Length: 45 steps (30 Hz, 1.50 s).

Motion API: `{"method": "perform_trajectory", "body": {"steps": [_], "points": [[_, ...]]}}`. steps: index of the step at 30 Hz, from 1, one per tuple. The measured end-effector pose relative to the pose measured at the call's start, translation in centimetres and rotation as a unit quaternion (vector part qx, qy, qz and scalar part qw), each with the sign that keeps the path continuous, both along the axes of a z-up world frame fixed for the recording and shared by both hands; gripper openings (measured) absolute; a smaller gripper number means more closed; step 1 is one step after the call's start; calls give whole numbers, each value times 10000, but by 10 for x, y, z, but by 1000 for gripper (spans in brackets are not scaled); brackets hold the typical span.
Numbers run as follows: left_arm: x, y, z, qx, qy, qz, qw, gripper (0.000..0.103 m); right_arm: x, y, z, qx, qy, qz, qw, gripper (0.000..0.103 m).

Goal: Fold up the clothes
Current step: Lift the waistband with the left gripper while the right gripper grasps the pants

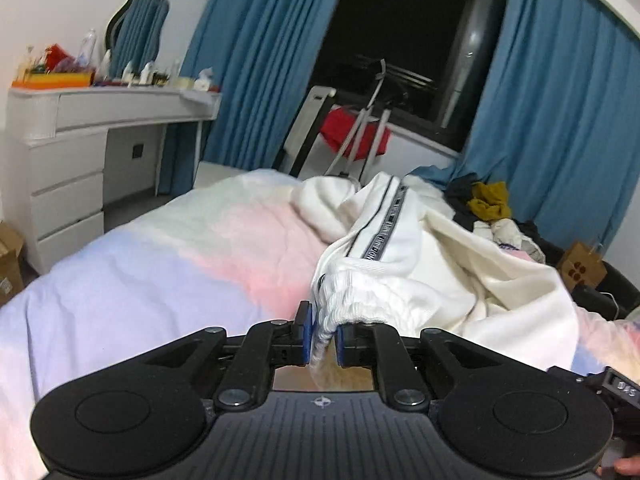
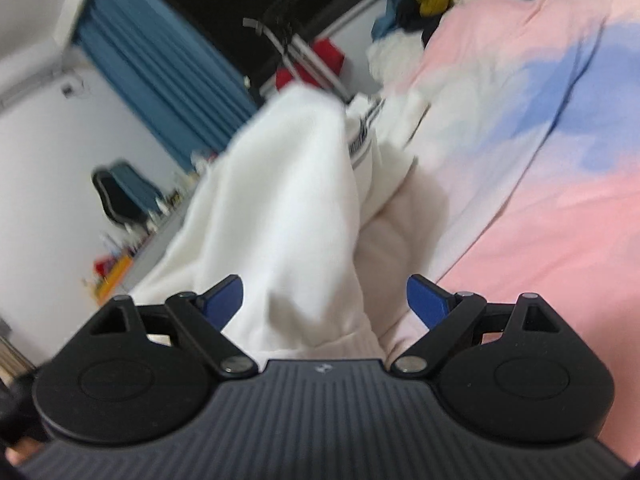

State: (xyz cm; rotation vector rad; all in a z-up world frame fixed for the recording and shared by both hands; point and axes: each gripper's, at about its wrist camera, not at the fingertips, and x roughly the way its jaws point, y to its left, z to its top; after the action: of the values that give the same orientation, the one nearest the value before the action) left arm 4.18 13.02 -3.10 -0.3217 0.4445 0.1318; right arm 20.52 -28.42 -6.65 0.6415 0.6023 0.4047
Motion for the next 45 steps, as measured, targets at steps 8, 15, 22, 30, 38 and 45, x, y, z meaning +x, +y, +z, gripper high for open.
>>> {"method": "perform_trajectory", "body": {"steps": [8,15,22,30,38,45], "points": [[22,27,-26,-651,449,207,9967,14,29,27,-17,2,-61,354,9994,70],[14,32,-31,-861,626,180,9942,26,24,38,0,-38,76,517,9986,35],[-9,30,-22,-1572,789,-58,9844,50,7,26,29,231,-54,363,9991,20],[-16,31,-48,-3641,586,-495,9282,75,-15,0,54,542,-70,47,9985,11],[29,31,-82,-4234,589,136,9039,65,-21,-11,42,310,92,-94,9994,10],[62,55,-86,-4299,344,564,9004,18,-19,-4,12,105,364,-20,9993,10]]}}
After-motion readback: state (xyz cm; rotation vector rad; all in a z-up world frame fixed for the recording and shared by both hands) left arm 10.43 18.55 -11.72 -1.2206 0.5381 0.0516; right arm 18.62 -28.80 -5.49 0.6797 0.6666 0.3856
